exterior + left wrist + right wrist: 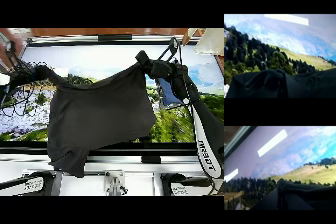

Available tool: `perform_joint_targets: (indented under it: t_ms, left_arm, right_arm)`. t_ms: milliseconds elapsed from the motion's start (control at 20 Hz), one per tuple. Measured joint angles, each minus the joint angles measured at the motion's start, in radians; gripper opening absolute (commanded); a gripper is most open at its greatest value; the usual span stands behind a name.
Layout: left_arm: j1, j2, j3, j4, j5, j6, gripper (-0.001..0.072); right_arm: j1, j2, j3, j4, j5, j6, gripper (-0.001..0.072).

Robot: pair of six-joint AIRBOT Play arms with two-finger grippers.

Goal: Fold the shirts.

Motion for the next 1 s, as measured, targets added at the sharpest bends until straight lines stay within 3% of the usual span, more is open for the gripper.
perform_joint_targets:
  t_ms: [50,100,150,350,600,800,1000]
  left_arm:
    - [-0.002,-0.016,0.000,0.000,-0.036,0.000,0.0333]
    - [-0.002,-0.028,0.000,0.000,-0.077,-0.007,0.0654]
    - [0.004,-0.035,0.003,0.000,-0.129,-0.024,0.0720]
    - [0.099,-0.041,0.032,0.008,-0.412,-0.089,0.0705]
    - [0.272,-0.005,-0.005,0.190,-0.740,-0.201,0.0705]
    - [0.368,0.100,-0.199,0.302,-0.842,-0.234,0.0708]
    - [0.430,0.219,-0.431,0.346,-0.864,-0.206,0.0706]
  right_arm:
    - [0.000,-0.002,0.000,0.006,-0.025,0.002,0.0294]
    - [0.001,0.000,0.000,0.013,-0.049,0.002,0.0490]
    - [0.000,0.007,0.000,0.018,-0.074,0.000,0.0509]
    - [-0.047,0.100,0.002,0.015,-0.200,-0.090,0.0509]
    - [-0.171,0.218,-0.003,-0.146,-0.637,-0.295,0.0509]
    - [-0.274,0.242,-0.085,-0.161,-0.870,-0.489,0.0510]
    - [-0.361,0.249,-0.222,-0.071,-0.897,-0.627,0.0510]
